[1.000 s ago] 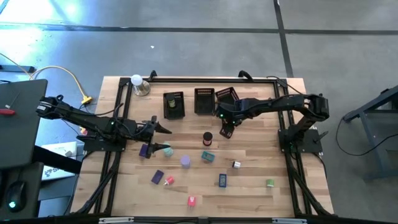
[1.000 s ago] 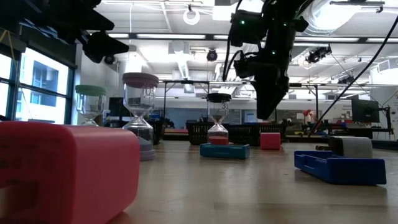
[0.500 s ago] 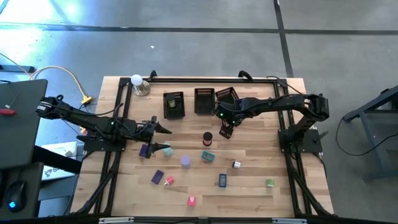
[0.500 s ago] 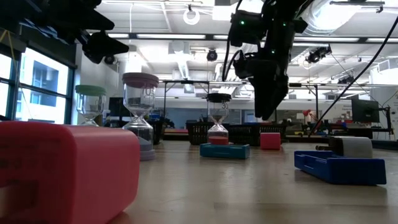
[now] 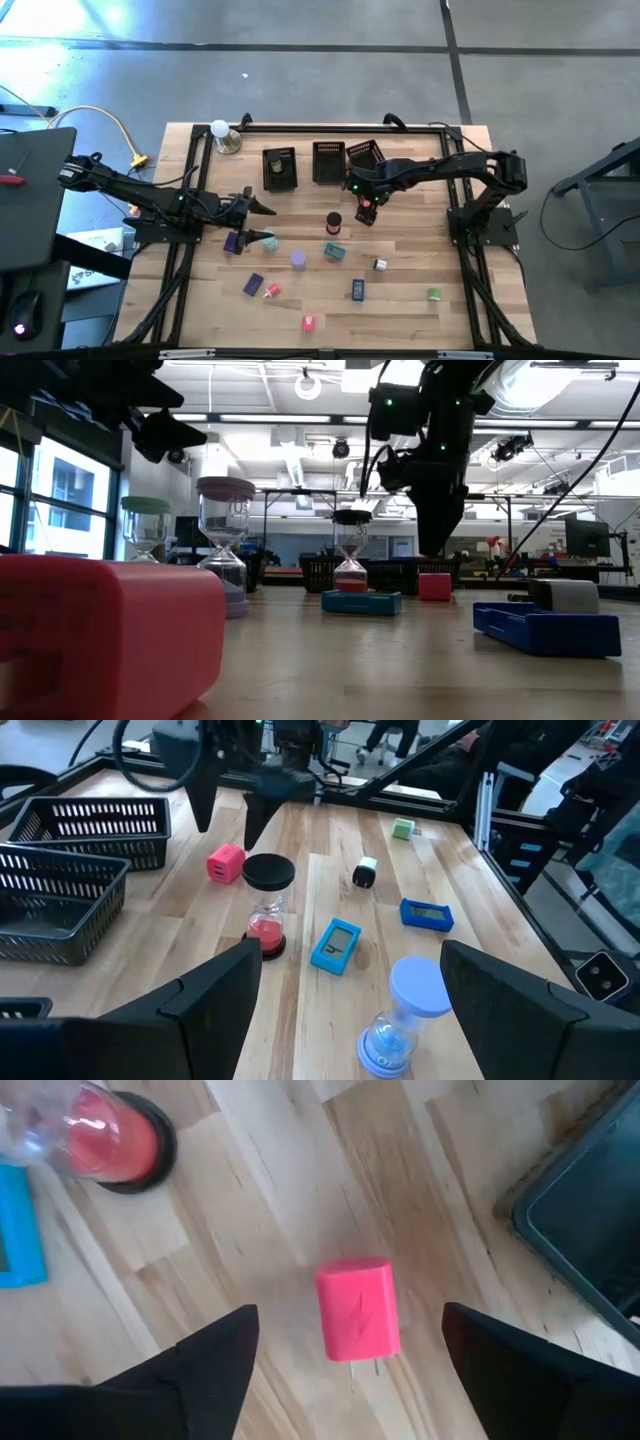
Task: Pick & Place Office items
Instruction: Put the top pink charger adapter into the right black bin
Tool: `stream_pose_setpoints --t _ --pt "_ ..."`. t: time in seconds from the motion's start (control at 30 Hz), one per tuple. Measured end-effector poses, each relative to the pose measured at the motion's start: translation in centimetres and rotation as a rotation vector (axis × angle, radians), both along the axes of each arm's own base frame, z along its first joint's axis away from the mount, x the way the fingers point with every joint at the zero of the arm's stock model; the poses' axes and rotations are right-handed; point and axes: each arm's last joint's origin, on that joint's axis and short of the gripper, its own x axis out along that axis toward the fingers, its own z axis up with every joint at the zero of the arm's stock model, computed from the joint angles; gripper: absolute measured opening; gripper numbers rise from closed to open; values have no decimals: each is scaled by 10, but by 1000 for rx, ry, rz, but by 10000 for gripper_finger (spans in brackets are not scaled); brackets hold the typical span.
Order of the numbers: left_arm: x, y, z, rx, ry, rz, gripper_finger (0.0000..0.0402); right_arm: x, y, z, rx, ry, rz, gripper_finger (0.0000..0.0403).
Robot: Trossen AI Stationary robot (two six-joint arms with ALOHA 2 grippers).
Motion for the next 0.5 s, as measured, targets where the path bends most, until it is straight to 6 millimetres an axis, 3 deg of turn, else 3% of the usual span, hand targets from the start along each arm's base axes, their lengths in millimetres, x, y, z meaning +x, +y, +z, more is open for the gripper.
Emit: stream_pose_setpoints --t 0.5 --pt "0 0 0 23 0 -8 301 9 -2 -34 0 101 46 302"
